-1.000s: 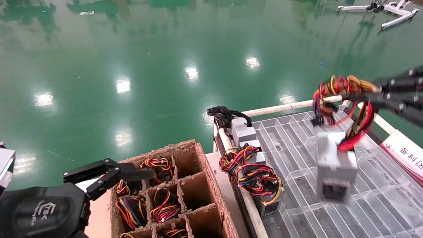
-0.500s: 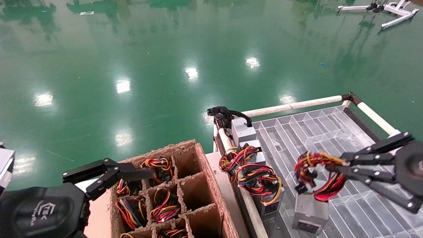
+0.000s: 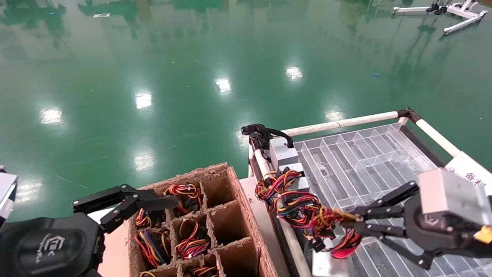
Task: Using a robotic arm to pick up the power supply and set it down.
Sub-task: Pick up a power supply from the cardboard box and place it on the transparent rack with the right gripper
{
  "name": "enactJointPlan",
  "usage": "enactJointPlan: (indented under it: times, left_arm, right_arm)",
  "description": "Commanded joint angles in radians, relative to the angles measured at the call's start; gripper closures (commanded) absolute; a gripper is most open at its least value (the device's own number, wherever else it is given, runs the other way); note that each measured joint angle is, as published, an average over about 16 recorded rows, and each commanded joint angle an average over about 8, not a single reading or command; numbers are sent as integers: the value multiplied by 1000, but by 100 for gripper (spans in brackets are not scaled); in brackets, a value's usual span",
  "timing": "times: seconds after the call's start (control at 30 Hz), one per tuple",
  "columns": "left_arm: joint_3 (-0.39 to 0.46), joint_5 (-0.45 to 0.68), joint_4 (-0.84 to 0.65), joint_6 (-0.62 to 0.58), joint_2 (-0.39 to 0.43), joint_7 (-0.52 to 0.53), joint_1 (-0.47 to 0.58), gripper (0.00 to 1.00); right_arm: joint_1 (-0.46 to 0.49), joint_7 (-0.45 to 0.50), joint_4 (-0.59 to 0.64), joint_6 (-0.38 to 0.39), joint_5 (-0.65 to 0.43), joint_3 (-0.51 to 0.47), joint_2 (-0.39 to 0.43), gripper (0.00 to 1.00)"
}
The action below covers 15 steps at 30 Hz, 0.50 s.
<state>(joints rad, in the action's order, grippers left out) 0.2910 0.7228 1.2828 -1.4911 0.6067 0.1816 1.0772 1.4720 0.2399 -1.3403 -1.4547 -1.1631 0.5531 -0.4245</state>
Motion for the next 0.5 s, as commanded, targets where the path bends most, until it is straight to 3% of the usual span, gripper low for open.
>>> enactJointPlan:
  times: [0.03,0.5]
  left_arm:
    - [0,0,0,0,0,0,0,0]
    - [1,-1,0,0,0,0,0,0]
  right_arm:
    - [-2,-2,1,-5,-5,8,-15,100]
    - [-3,-49,20,-66,38,32,-71,100]
